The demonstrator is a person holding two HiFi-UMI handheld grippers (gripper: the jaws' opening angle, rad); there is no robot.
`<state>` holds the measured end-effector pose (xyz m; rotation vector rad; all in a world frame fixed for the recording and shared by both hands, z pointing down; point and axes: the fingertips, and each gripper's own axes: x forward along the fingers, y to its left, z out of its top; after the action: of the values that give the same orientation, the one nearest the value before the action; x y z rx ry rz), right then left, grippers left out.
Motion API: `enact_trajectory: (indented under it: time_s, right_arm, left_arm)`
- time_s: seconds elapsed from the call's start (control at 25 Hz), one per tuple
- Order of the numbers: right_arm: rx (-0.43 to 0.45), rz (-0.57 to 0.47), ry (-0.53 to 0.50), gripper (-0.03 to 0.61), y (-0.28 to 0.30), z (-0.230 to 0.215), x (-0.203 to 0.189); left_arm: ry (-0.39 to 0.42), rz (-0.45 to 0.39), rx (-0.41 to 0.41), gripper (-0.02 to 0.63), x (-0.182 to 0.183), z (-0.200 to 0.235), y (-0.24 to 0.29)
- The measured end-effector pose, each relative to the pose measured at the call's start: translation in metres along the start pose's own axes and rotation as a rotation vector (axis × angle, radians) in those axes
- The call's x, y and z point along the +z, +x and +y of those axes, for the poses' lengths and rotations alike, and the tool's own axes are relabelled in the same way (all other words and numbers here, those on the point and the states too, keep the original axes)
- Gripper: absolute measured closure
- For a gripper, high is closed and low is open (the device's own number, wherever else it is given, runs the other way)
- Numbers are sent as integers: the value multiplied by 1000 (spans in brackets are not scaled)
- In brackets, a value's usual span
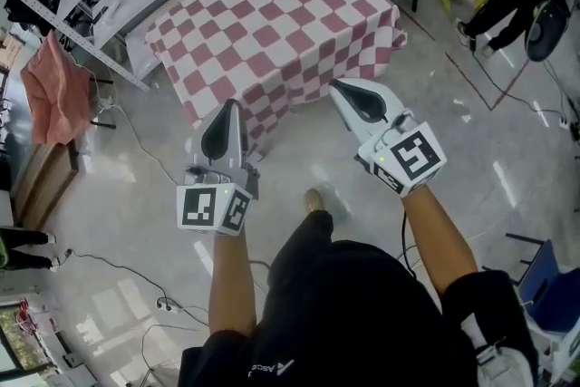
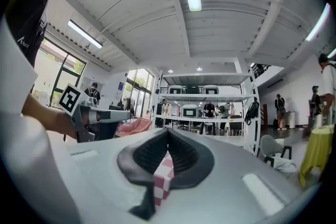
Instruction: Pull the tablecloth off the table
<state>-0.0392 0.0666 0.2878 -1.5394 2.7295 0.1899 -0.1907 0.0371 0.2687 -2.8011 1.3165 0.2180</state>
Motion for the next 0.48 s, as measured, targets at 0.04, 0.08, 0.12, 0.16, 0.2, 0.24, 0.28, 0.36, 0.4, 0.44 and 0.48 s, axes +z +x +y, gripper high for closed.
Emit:
enact_trajectory:
  time_s: [0.04, 0.08, 0.12, 0.16, 0.2, 0.24, 0.28, 0.36, 0.4, 0.44, 0.48]
  right_arm:
    - [-2, 2, -2, 577, 19, -12, 2]
    - [-5, 5, -4, 577, 37, -24, 3]
    - [-8, 9, -6, 577, 55, -35, 3]
    - [-10, 13, -9, 577, 72, -45, 1]
    - [-12, 18, -11, 577, 87, -54, -2]
    - [-13, 23, -12, 577, 101, -61, -6]
    - [-13, 27, -12, 577, 113, -68, -10]
    - [-11, 39, -15, 577, 133, -78, -18]
    - [-8, 47, -19, 577, 142, -82, -21]
    - [-4, 54, -22, 577, 151, -86, -25]
    - [0, 60, -25, 577, 159, -90, -27]
  left_arm:
    - [0, -1, 0, 604, 1, 15, 17]
    - [-2, -2, 1, 603, 2, 29, 33]
    - [-5, -4, 0, 603, 2, 43, 48]
    - [-6, -5, 0, 604, 1, 56, 63]
    - [-7, -6, 0, 604, -1, 68, 75]
    - [-7, -7, 0, 603, -3, 79, 86]
    - [-7, -7, 1, 603, -5, 89, 96]
    - [-11, -6, 7, 604, -11, 105, 112]
    - [-15, -4, 10, 604, -14, 112, 119]
    - [-19, -1, 14, 603, -17, 119, 125]
    - [-21, 2, 17, 603, -20, 125, 131]
